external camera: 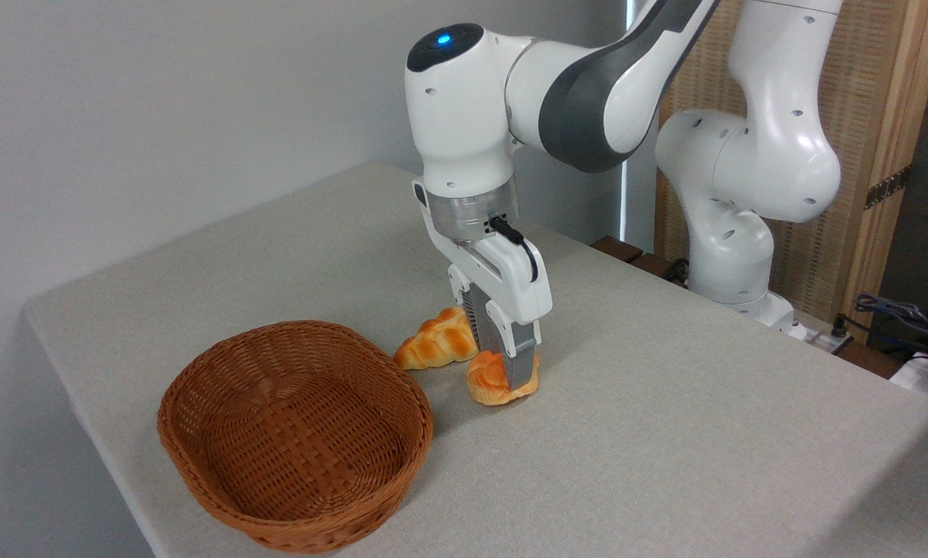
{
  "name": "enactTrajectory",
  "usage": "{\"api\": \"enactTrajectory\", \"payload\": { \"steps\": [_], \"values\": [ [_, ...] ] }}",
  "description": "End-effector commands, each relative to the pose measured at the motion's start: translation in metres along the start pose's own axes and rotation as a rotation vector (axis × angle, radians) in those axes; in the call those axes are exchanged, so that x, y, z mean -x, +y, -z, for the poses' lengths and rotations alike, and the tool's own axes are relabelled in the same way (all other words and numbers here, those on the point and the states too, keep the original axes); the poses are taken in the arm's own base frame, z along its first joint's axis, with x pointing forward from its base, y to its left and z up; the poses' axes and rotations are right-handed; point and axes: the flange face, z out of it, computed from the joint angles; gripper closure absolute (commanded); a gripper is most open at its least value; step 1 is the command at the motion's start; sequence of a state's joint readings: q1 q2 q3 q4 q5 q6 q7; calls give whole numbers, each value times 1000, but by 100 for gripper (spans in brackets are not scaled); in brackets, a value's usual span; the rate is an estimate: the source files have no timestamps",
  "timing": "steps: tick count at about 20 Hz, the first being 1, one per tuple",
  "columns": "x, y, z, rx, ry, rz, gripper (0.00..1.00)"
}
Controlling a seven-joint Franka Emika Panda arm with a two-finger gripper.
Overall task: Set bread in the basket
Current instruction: 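Close the gripper on the round orange bun, then lift the held bun and carry it over the wicker basket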
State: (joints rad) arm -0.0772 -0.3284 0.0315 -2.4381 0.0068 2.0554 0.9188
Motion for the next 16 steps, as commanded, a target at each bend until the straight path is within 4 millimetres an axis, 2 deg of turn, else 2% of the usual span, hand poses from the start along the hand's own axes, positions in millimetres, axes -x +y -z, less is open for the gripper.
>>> {"api": "enactTrajectory", "payload": {
  "steps": [1,5,10,14,16],
  "values": [
    [1,-1,-2,-10,5,-14,71],
    [3,1,5,-11,4,-18,71],
    [0,-5,47,-9,14,-9,72],
    [-21,-13,83,20,177,43,72],
    [-28,-24,96,33,243,76,72]
  ]
}}
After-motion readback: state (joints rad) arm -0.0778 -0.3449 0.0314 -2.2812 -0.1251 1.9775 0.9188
